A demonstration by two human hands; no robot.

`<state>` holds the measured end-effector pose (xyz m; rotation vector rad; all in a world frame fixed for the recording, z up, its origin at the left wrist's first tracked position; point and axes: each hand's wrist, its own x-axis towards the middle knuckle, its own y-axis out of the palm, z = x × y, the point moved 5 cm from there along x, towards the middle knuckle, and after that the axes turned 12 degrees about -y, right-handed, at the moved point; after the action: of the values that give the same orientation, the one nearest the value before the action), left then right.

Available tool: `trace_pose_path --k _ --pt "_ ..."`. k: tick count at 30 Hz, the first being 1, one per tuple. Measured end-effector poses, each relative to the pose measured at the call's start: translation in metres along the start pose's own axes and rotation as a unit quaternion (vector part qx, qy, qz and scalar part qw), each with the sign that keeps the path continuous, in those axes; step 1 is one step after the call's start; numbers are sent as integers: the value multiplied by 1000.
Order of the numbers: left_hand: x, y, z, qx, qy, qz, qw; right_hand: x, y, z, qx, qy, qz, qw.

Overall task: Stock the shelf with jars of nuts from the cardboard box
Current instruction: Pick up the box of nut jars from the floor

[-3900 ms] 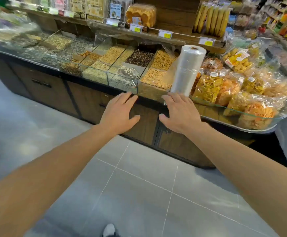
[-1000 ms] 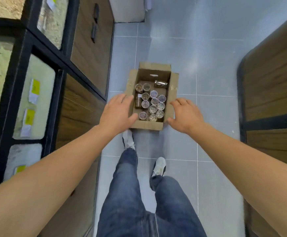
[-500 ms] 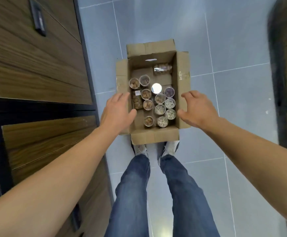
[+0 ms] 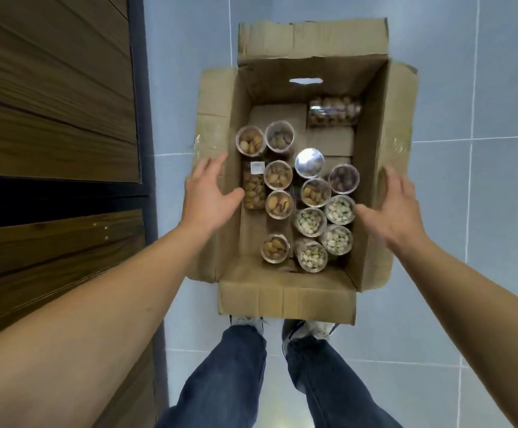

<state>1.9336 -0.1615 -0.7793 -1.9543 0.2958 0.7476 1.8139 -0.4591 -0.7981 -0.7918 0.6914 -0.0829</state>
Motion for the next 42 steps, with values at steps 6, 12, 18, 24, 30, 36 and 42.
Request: trace_pose_path --k 6,12,18,24,30,36,42 --pt "37 29 17 0 22 4 1000 22 37 -7 56 -49 -88 993" --pt "44 38 23 41 68 -3 997 29 46 -13 48 -61 -159 984" --pt "29 20 11 -4 55 8 998 20 27 -14 44 -59 -176 982" --pt "-29 -23 -38 -7 85 46 995 -46 -36 -6 61 -26 -195 979" --pt "-129 -76 -118 28 148 92 984 -159 -133 3 73 15 -245 967" --pt "-237 -111 -211 100 222 122 962 -276 -221 -7 123 78 -309 940" --pt "-347 -98 -302 165 296 157 928 -399 -281 -45 189 163 -370 895"
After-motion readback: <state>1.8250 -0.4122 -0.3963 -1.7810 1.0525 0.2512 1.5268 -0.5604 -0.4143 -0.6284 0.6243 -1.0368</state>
